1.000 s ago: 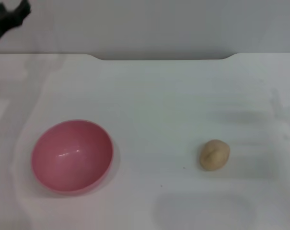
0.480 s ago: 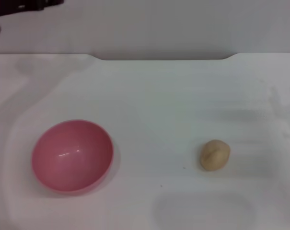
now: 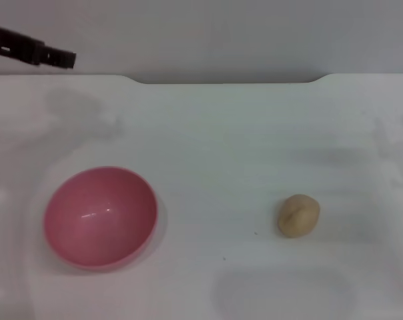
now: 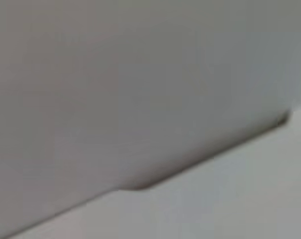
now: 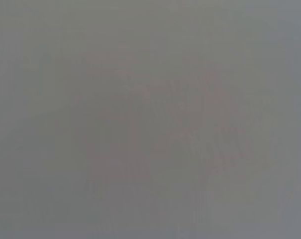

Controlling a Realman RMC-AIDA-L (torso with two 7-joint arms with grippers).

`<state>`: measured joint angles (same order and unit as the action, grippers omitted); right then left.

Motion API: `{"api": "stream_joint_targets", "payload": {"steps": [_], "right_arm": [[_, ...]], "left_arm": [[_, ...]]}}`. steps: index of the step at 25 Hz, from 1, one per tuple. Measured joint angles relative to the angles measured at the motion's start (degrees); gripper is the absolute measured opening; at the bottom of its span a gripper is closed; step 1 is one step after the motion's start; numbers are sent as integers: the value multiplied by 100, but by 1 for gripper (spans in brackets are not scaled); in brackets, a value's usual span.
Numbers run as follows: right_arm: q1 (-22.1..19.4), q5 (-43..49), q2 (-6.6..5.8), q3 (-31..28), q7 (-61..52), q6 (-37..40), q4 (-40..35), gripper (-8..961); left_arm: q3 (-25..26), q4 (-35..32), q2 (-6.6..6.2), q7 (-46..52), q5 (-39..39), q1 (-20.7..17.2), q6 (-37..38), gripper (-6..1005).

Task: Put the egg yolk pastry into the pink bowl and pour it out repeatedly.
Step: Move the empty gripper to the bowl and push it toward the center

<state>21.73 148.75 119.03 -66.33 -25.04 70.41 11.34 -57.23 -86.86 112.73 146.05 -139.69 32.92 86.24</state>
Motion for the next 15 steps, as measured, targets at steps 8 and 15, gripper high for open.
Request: {"api": "stream_joint_targets", "payload": {"steps": [8,15], "right_arm": [[17,-18,-30,-53,31,12,-12,566],[48,-26,-64,-208,132,22,-51,567]], "left_arm": [[-84,-1322,420,487,-946,140,1632,683],[-495,-1012,540,865,-1632,345,2282,682]]}}
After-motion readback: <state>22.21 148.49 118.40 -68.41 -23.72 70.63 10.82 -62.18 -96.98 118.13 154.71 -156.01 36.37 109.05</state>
